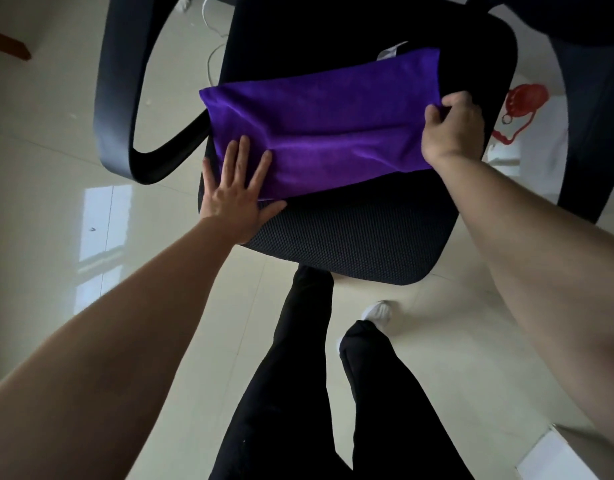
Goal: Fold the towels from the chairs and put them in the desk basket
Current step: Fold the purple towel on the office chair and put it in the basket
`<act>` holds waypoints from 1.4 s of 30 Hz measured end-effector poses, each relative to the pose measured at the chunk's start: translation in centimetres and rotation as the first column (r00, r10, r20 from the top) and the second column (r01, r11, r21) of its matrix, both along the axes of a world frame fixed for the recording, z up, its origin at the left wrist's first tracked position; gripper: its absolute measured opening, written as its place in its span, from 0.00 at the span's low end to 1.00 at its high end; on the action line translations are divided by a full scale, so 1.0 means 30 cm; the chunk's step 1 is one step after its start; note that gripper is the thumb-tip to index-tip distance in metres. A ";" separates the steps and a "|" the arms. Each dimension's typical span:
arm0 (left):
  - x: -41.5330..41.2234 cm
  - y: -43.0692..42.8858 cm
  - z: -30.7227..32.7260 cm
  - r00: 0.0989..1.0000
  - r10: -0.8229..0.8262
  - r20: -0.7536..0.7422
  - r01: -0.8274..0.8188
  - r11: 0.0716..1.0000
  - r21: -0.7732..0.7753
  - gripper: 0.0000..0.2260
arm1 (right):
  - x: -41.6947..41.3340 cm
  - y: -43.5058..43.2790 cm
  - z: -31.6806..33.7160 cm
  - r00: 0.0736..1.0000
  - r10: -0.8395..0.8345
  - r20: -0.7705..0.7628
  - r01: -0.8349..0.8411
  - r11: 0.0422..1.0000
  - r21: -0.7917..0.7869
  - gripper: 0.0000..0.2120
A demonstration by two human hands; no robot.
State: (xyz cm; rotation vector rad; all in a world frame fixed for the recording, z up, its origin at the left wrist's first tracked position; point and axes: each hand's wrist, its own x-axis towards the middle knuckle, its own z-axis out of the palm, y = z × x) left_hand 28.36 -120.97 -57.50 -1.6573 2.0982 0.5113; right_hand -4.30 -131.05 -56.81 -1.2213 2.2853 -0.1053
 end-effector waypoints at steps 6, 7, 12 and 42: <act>-0.083 -0.071 0.050 0.994 0.058 -0.091 -0.073 0.985 -0.159 0.30 | 0.024 -0.049 0.029 0.892 0.391 -0.224 -0.442 0.859 -0.257 0.16; -0.108 -0.079 0.054 0.994 0.040 -0.097 -0.056 0.984 -0.167 0.30 | 0.033 -0.067 0.030 0.847 0.472 -0.243 -0.524 0.815 -0.247 0.16; -0.184 -0.069 0.006 0.998 0.048 -0.035 -0.050 0.996 -0.074 0.35 | 0.088 -0.166 0.013 0.757 0.605 -0.246 -0.647 0.746 -0.156 0.15; -0.235 -0.390 -0.016 0.982 -0.177 -0.066 0.175 0.984 -0.031 0.56 | -0.002 -0.035 -0.105 0.936 0.098 -0.339 -0.230 0.898 -0.375 0.19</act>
